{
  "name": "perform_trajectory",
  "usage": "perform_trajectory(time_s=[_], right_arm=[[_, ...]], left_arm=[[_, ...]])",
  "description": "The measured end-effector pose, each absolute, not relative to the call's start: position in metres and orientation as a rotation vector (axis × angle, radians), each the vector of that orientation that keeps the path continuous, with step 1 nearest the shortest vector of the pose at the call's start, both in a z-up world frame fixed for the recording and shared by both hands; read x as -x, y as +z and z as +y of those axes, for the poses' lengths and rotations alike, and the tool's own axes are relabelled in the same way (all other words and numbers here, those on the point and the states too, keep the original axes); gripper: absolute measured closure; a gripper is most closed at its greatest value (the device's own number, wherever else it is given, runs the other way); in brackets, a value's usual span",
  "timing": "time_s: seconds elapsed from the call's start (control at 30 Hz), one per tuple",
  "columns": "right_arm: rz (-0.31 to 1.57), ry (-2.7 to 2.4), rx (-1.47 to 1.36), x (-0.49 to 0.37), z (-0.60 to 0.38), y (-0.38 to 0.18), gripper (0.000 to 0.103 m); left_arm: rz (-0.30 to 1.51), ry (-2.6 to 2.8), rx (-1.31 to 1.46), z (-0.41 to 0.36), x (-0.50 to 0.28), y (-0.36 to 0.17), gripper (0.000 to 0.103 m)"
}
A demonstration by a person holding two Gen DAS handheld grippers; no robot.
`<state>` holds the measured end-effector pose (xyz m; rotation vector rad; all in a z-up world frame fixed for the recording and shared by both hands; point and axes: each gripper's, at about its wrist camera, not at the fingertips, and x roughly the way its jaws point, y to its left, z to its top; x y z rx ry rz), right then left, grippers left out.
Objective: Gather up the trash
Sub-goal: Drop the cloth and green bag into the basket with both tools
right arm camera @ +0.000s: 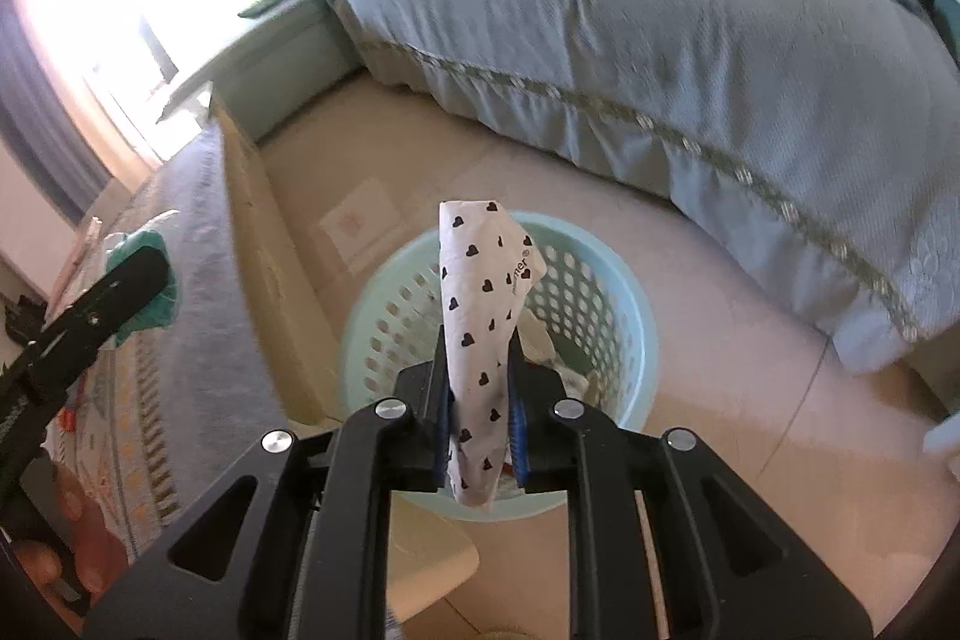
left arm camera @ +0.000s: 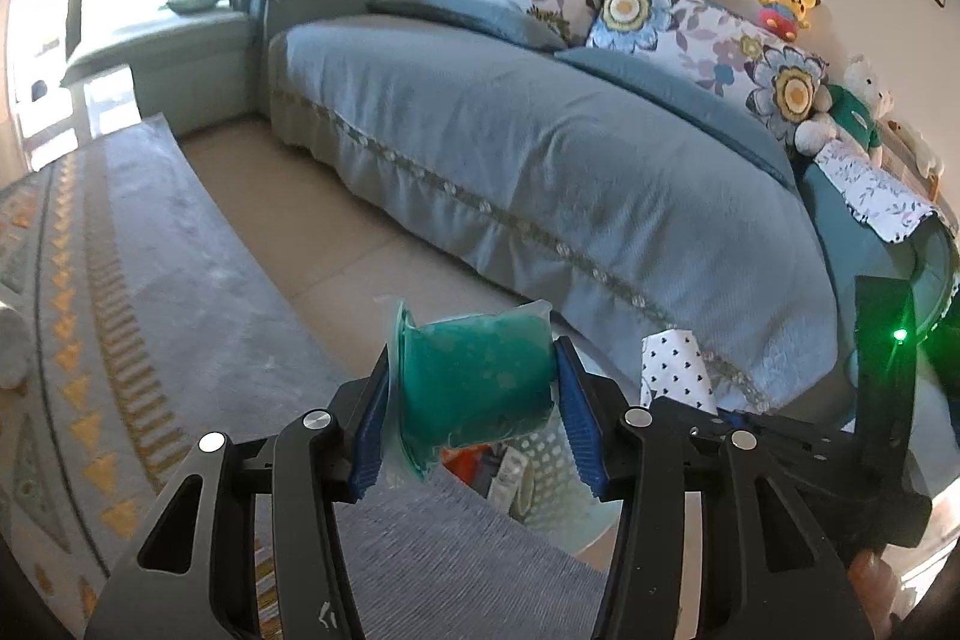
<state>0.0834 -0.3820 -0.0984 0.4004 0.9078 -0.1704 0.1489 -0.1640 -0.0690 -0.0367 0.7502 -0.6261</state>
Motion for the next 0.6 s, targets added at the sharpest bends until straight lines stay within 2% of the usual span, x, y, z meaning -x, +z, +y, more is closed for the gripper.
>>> perform_trajectory(time_s=[0.23,0.27,0.3,0.4,0.43,0.6], right_arm=[[0.974,-0.203,-0.429,-0.091,-0.390,-0.129,0.088],[0.979,-0.206,-0.431,-0.092,-0.391,-0.131,0.086],[0.988,-0.208,-0.437,-0.093,-0.392,-0.134,0.085],[1.003,-0.215,-0.472,-0.093,-0.397,-0.143,0.061],[1.000,-0.225,-0.479,-0.092,-0.399,-0.145,0.052],[0.991,-0.219,-0.493,-0.090,-0.400,-0.145,0.051]], left_arm=[[0.788,-0.626,0.020,-0.172,-0.155,-0.086,0.053],[0.793,-0.624,0.016,-0.173,-0.155,-0.088,0.049],[0.798,-0.626,0.017,-0.174,-0.156,-0.088,0.040],[0.794,-0.622,0.023,-0.171,-0.156,-0.087,0.028],[0.791,-0.625,0.033,-0.170,-0.156,-0.086,0.027],[0.788,-0.630,0.074,-0.163,-0.157,-0.086,0.027]])
